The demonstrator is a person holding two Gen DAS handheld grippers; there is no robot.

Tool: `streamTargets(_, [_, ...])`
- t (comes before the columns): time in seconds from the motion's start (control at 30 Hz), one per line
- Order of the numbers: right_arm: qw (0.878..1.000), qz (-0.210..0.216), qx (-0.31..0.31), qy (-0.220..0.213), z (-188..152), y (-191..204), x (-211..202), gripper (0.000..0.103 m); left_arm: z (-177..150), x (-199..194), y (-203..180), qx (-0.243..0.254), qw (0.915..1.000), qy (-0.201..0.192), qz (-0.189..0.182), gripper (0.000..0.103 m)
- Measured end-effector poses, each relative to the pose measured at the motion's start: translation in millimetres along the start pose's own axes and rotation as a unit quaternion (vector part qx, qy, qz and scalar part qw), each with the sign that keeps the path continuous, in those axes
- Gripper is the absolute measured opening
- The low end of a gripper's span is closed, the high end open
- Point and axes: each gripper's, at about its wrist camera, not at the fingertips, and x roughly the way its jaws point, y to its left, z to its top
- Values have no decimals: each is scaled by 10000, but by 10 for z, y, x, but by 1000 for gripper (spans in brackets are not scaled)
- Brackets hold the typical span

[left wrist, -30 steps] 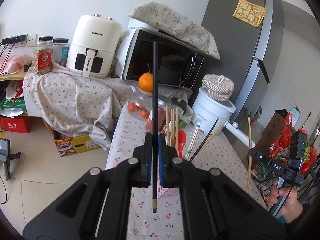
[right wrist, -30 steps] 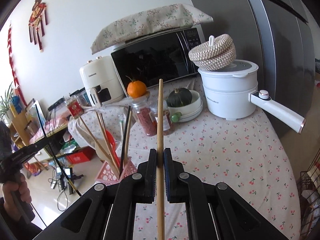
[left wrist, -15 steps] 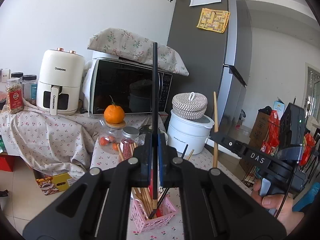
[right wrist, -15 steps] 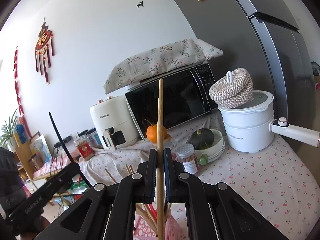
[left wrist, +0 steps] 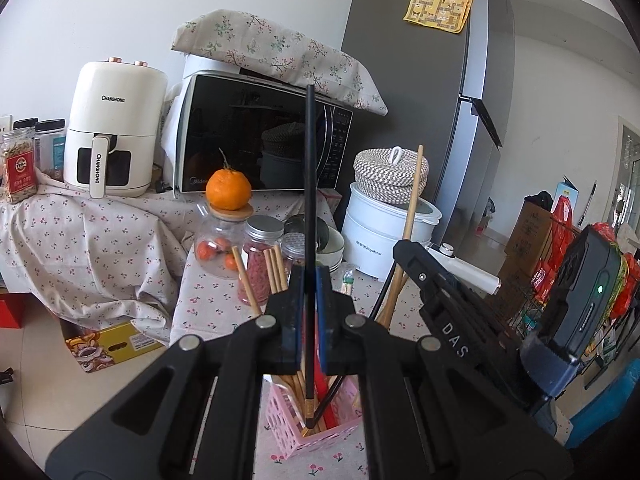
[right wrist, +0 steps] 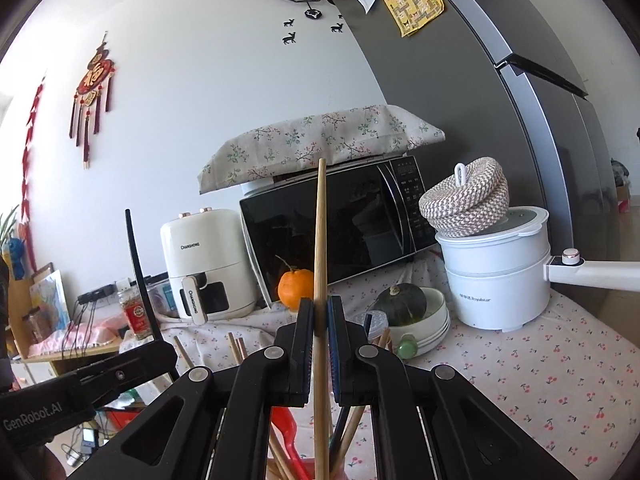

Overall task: Organize utensils
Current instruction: 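Lower both chopsticks into the pink basket and open both grippers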

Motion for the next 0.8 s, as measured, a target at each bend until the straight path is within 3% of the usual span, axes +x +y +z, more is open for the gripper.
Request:
streamTargets(0.2, [9998,24,149,118,-148,-57,-148,9,-26,14,-33,69,9998,176,81,8])
streamTargets(0.3, [9994,-11,284,217,-40,-128,-219,10,-23,-18,-8,-69,9996,258,92,21])
streamTargets(0.47, [9985,-137,330,406,215,-230,-379,15,-39,-81,-7,-279,9984,474,117,30])
streamTargets(0.6, [9958,-200,298,847,383,-291,-474,26,-74,-152,-65,-346,9965,732,216,57])
streamTargets(0.73, [9896,-371,88,1386,444,-365,-602,46,-131,-189,-154,-207,9934,1030,459,79])
streamTargets(0.8, [9867,-452,-67,1561,462,-402,-706,55,-156,-222,-185,-199,9918,1128,561,84])
